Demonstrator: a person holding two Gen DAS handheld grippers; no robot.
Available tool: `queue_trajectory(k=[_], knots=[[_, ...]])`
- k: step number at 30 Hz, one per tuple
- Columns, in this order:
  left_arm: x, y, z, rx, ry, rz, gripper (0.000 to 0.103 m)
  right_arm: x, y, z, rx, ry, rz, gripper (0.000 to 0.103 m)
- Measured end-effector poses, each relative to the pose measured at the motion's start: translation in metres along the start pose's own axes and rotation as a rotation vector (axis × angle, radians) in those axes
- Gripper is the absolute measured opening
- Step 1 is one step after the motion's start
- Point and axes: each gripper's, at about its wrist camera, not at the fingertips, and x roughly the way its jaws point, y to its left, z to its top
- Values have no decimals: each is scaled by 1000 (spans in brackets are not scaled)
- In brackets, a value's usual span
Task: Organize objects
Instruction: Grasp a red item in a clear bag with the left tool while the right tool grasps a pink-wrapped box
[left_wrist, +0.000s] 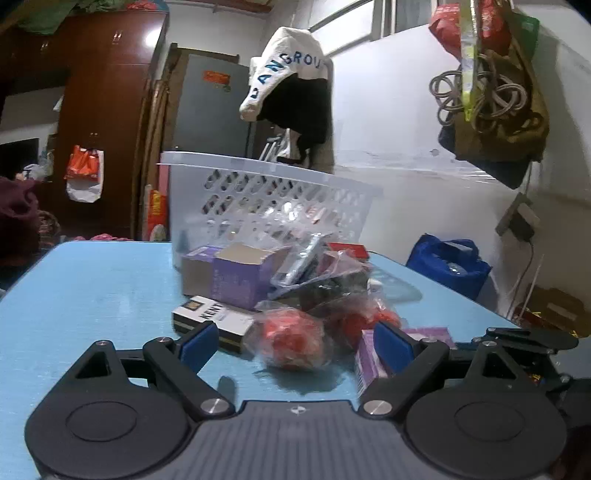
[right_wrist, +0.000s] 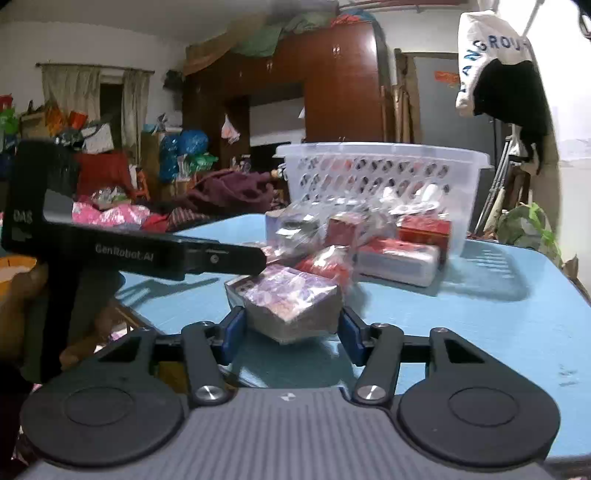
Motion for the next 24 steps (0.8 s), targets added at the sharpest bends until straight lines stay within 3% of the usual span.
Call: queue_trajectory(k=[10, 12, 15, 16, 24], knots=[[13, -14, -2, 33, 7, 46, 91, -26, -40, -7, 98, -17, -72, 57], [18, -19, -4, 54, 24, 70, 85, -23, -39, -6, 90, -13, -71, 57], [20, -24, -7, 88, 26, 90, 63, -23, -36, -4, 87, -13, -76, 57], [19, -23, -8, 92, 20, 92, 51, -23, -35, -4, 88, -16, -78, 57], [-2, -22, -11, 84, -46, 62, 50, -34, -46, -2, 133, -35, -93, 57]])
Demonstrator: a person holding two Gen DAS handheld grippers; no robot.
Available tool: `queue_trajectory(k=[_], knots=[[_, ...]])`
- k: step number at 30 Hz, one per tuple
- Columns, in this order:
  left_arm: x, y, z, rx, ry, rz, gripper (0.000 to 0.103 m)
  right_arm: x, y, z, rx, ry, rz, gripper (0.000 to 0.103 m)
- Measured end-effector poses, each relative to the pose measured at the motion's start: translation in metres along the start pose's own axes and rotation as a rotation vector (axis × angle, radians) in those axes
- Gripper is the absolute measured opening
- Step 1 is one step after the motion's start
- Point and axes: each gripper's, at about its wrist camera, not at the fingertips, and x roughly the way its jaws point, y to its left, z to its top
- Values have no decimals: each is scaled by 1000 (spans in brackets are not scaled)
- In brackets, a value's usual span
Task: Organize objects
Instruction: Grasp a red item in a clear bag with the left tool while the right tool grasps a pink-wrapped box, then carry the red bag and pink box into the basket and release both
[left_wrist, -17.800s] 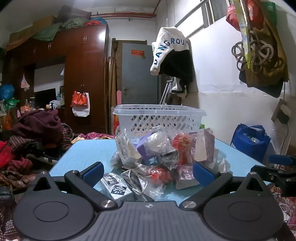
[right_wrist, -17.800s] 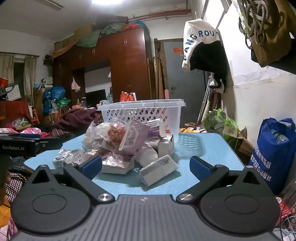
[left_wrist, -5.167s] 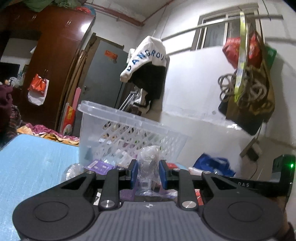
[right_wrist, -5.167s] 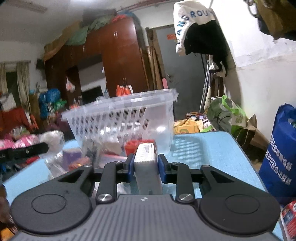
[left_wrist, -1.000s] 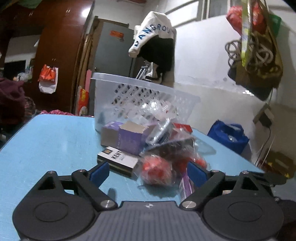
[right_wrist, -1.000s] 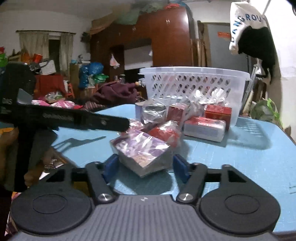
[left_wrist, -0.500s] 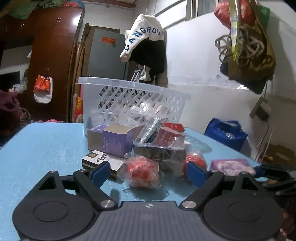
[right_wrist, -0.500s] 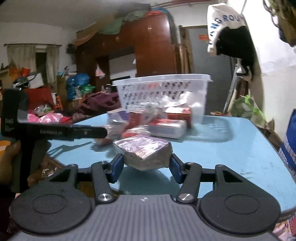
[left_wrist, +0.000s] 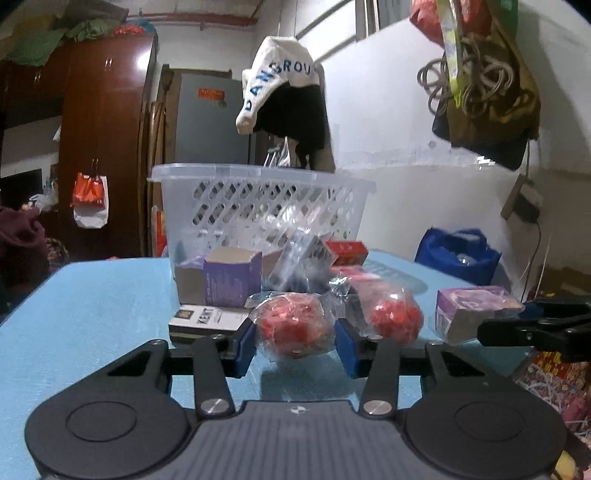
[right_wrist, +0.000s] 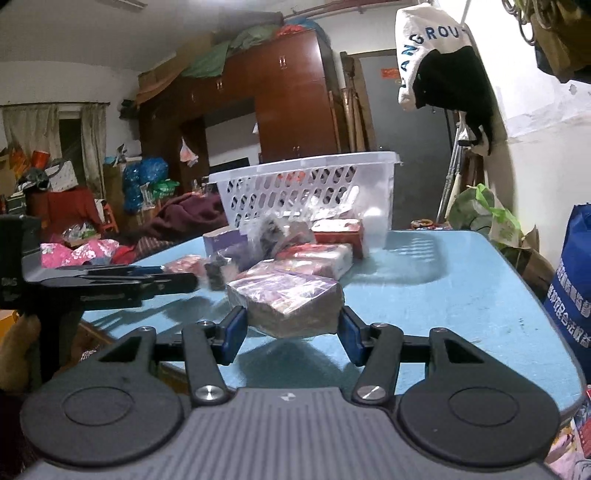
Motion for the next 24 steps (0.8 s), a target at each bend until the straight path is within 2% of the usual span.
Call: queue_trajectory(k=[6, 18, 24], knots=[[-7, 6, 1, -7, -20, 44, 50, -1, -6, 1, 16, -4, -10, 57], [-9, 18, -8, 23, 23, 112, 51, -1, -6, -1, 15, 3, -12, 57], [-23, 22, -4, 2, -43, 85, 49, -7, -10, 8, 39, -21, -12, 57]])
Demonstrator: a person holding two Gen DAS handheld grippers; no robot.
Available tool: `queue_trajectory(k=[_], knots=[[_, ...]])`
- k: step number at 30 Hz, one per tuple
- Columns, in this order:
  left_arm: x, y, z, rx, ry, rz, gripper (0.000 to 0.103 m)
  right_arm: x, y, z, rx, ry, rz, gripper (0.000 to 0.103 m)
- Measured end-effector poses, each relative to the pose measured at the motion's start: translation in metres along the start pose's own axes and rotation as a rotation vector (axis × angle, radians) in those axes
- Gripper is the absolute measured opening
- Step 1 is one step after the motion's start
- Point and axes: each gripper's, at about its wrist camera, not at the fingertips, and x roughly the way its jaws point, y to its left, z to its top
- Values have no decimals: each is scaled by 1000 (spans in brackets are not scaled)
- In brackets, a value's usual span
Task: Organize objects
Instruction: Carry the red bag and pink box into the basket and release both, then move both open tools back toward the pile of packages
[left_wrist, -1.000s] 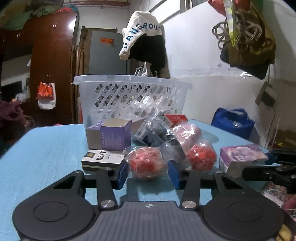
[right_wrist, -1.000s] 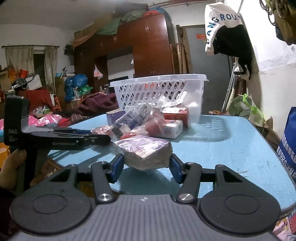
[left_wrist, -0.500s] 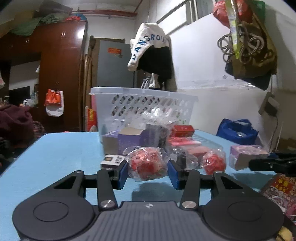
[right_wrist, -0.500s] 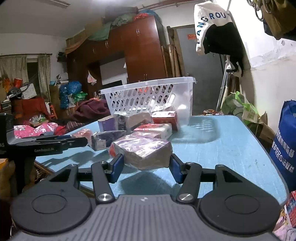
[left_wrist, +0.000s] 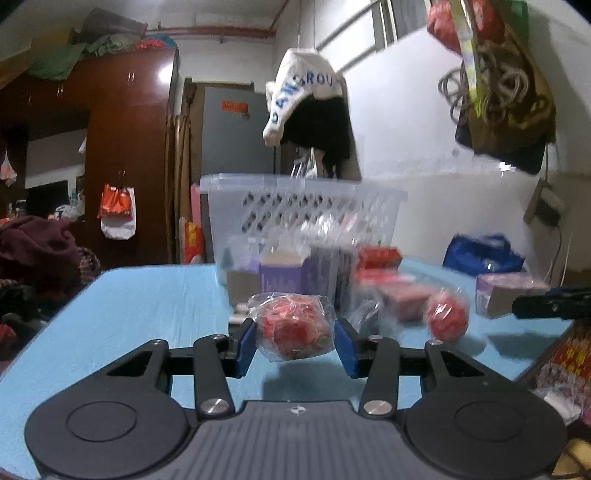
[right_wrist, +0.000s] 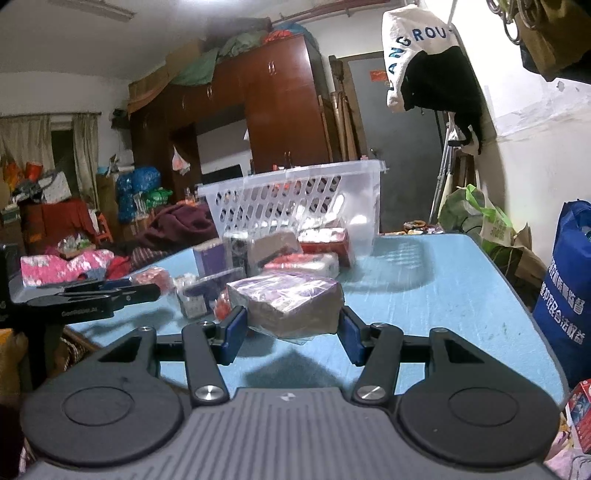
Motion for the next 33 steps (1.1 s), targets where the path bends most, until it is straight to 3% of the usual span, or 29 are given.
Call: queue_trajectory(k=[4, 6, 8, 11, 14, 16, 17, 19, 21, 24, 27, 30, 33], knots=[[-2, 5, 31, -32, -66, -28, 49, -1, 3, 39, -16, -74, 7, 57], [6, 10, 62, -51, -111, -54, 49, 11, 7, 75, -34, -114, 30, 57], [26, 17, 104, -88, -134, -87, 49, 37, 14, 117, -89, -126, -1, 57], [77, 30, 161, -163, -77, -83, 49, 98, 15, 171, -107, -51, -34, 57], [129, 43, 186, -233, 41, -73, 49, 151, 13, 190, -112, 61, -44, 57], [150, 48, 186, -252, 86, -64, 54, 171, 17, 187, -151, 86, -79, 62], [157, 50, 185, -256, 106, -61, 70, 176, 18, 185, -159, 96, -94, 66], [160, 52, 177, -278, 125, -68, 81, 167, 17, 177, -119, 83, -84, 88], [138, 50, 166, -261, 82, -63, 81, 132, 13, 159, -73, 24, -37, 103], [88, 37, 138, -201, 31, -27, 83, 80, 8, 113, -20, -19, 4, 103], [49, 14, 90, -149, 33, -117, 83, 46, 12, 50, -19, -15, 50, 103], [32, -4, 49, -118, 68, -147, 83, 37, 20, 12, -14, 14, 41, 89], [27, -14, 28, -96, 65, -134, 83, 49, 31, 3, -75, 48, 25, 76]])
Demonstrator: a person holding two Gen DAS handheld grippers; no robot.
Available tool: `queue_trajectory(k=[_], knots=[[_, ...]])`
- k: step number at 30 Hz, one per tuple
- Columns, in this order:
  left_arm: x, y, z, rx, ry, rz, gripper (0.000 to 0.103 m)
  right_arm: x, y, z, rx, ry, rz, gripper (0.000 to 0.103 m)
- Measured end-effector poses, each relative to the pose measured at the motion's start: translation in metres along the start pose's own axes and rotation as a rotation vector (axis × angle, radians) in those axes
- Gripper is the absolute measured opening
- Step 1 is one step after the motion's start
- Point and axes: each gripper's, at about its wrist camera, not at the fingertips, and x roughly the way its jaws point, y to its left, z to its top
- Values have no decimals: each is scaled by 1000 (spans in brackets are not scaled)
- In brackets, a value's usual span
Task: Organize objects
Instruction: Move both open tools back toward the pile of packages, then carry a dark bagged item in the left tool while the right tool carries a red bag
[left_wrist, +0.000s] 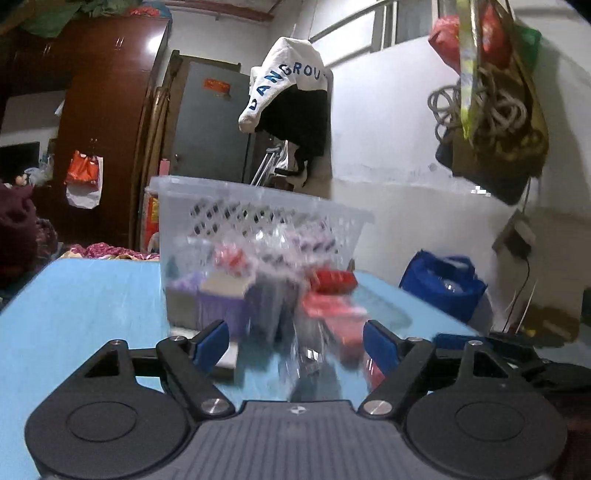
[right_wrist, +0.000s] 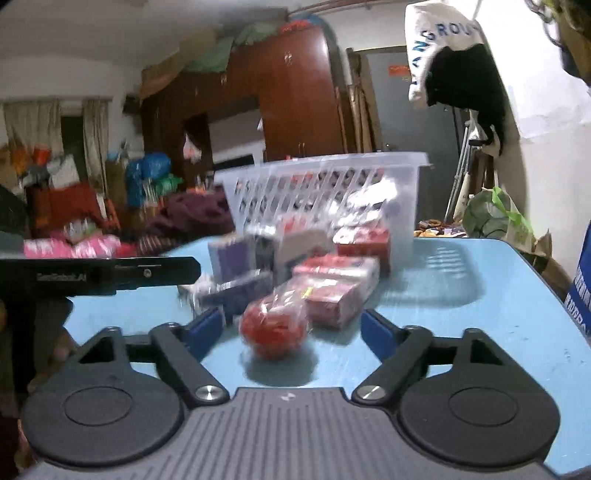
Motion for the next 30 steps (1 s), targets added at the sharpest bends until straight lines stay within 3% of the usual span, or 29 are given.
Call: queue_trajectory(k=[1, 5, 15, 17, 21, 30], knots=[[-2, -2, -5, 9, -3, 5, 82, 5, 2, 2, -24, 7, 0, 66], [2, -5, -15, 17, 3, 13, 76, 12, 9, -4, -62, 18, -8, 48], [24, -28, -22, 86, 39, 26, 63, -28, -16, -7, 12, -54, -57, 48], [28, -31, -23, 100, 50, 41, 53, -25, -20, -5, 29, -58, -55, 48], [29, -33, -24, 103, 46, 58, 45, -26, -20, -4, 27, -62, -62, 48], [14, -34, -31, 112, -4, 45, 42, -26, -18, -7, 19, -60, -63, 47]])
